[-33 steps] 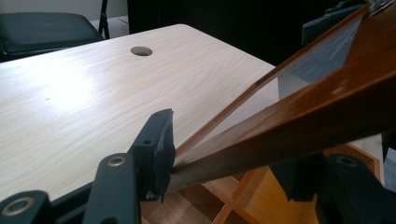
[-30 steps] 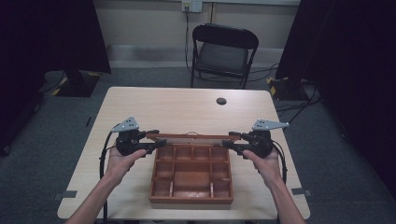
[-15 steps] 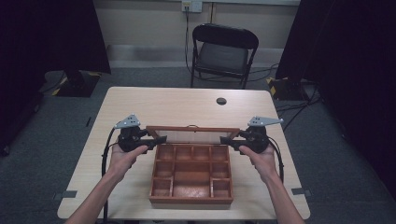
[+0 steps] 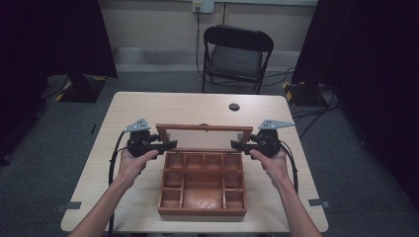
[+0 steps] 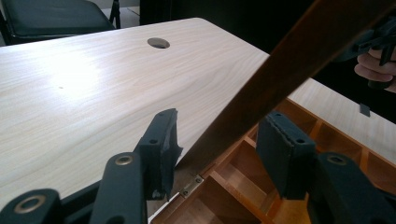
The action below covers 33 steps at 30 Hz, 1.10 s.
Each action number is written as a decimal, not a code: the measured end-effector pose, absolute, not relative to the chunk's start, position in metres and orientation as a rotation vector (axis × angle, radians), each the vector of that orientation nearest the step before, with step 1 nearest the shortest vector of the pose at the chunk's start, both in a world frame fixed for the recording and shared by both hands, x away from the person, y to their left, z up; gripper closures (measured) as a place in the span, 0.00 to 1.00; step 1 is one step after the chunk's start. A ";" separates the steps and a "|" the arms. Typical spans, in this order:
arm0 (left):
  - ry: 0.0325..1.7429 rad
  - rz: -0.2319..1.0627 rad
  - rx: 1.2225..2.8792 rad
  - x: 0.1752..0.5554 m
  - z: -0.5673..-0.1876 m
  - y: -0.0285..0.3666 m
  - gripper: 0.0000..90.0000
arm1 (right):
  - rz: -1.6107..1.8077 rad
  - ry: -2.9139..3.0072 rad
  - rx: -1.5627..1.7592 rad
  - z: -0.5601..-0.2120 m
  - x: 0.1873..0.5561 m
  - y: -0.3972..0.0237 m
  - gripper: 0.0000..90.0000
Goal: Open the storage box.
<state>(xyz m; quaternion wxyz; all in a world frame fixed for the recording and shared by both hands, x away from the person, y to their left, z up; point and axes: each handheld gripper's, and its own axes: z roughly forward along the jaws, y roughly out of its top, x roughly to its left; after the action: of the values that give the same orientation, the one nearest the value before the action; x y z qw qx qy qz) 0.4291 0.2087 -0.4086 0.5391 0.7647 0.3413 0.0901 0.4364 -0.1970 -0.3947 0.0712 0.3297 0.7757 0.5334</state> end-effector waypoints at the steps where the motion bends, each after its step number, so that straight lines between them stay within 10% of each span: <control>1: 0.812 0.214 1.819 0.429 -0.409 0.209 0.54 | 1.604 2.332 0.991 -0.395 0.436 -0.197 0.55; 33: 0.863 0.179 1.847 0.452 -0.435 0.210 0.60 | 1.587 2.324 1.082 -0.420 0.461 -0.193 0.56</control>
<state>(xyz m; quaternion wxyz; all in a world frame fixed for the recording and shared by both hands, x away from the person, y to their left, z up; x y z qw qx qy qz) 0.4523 0.2097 -0.4351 0.5204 0.7707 0.3600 0.0749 0.4607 -0.1928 -0.4198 0.0632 0.3583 0.7693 0.5252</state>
